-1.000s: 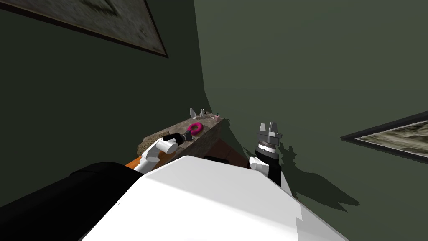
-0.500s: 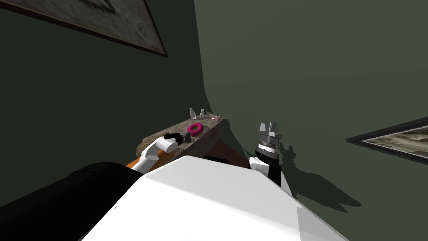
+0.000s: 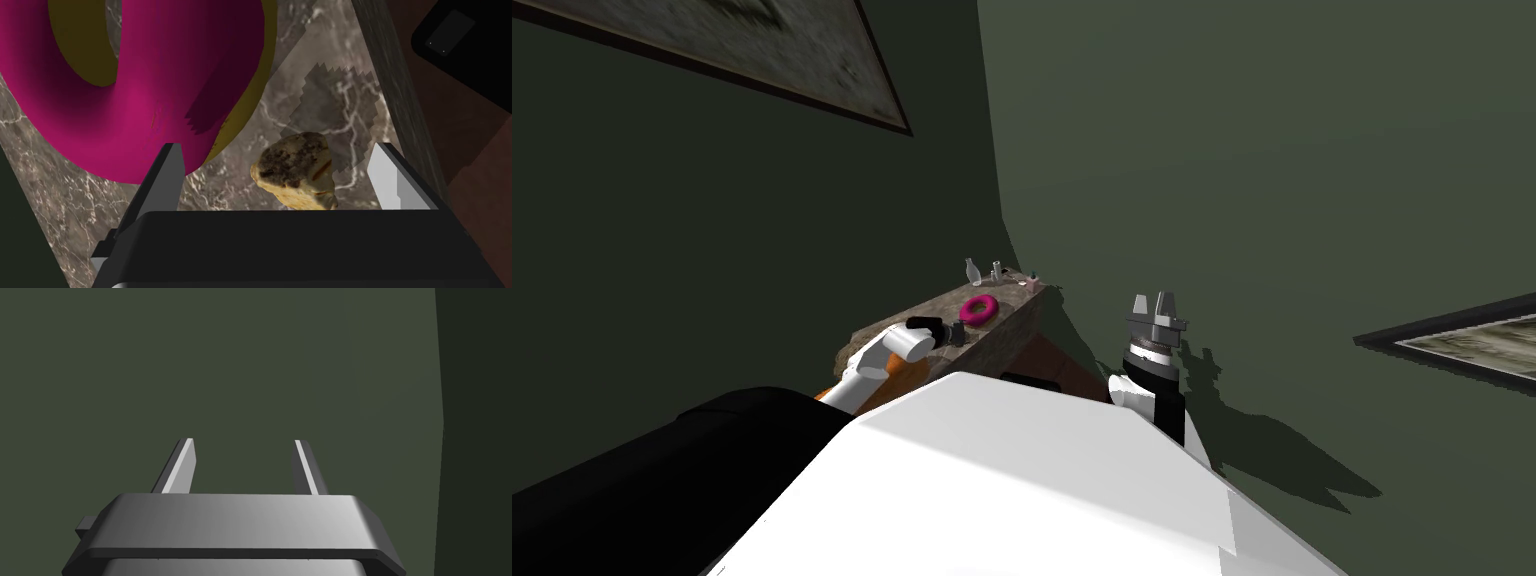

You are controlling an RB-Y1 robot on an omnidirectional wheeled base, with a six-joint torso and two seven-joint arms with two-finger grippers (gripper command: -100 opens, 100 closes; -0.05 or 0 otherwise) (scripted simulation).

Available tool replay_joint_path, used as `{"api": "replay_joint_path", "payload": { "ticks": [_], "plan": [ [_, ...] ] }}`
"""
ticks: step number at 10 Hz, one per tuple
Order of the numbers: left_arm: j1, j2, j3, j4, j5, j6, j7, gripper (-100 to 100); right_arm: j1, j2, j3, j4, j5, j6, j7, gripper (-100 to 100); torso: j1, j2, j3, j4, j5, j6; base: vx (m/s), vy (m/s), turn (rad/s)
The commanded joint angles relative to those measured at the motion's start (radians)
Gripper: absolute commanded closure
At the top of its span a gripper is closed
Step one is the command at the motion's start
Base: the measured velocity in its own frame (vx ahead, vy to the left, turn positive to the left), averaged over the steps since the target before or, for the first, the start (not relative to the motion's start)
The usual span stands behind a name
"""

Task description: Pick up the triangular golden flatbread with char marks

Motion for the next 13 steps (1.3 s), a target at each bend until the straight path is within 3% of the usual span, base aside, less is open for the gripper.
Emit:
{"api": "replay_joint_path", "payload": {
  "ticks": [1,5,6,7,8,13],
  "plan": [
    [-0.002,0.020,0.004,0.008,0.019,0.050,0.017,-100,0.000,0.000,0.000,0.000,0.000,0.000,0.000,0,0.000,0.000,0.000,0.000,0.000,0.000,0.027,0.011,0.007],
    [-0.003,0.053,0.007,0.018,0.049,0.130,0.047,-100,0.000,0.000,0.000,0.000,0.000,0.000,0.000,0,0.000,0.000,0.000,0.000,0.000,0.000,0.026,0.012,0.004],
    [-0.007,0.047,0.003,0.017,0.040,0.118,0.043,-100,0.000,0.000,0.000,0.000,0.000,0.000,0.000,0,0.000,0.000,0.000,0.000,0.000,0.000,0.009,0.005,0.001],
    [-0.006,0.048,0.003,0.017,0.041,0.122,0.045,0,0.000,0.000,0.000,0.000,0.000,0.000,0.000,0,0.000,0.001,0.000,0.000,0.000,0.000,0.000,0.000,0.000],
    [-0.018,0.047,0.008,0.046,0.043,0.115,0.040,-100,0.000,0.000,0.000,0.000,0.000,0.000,0.000,0,-0.001,0.001,0.001,0.000,0.000,0.000,-0.026,-0.010,-0.089],
    [-0.080,0.041,0.031,0.189,0.054,0.086,0.014,-100,0.000,0.000,0.000,0.000,0.000,0.000,0.000,0,0.000,0.004,0.002,0.001,0.001,0.002,-0.082,-0.018,-0.154]
  ]
}}
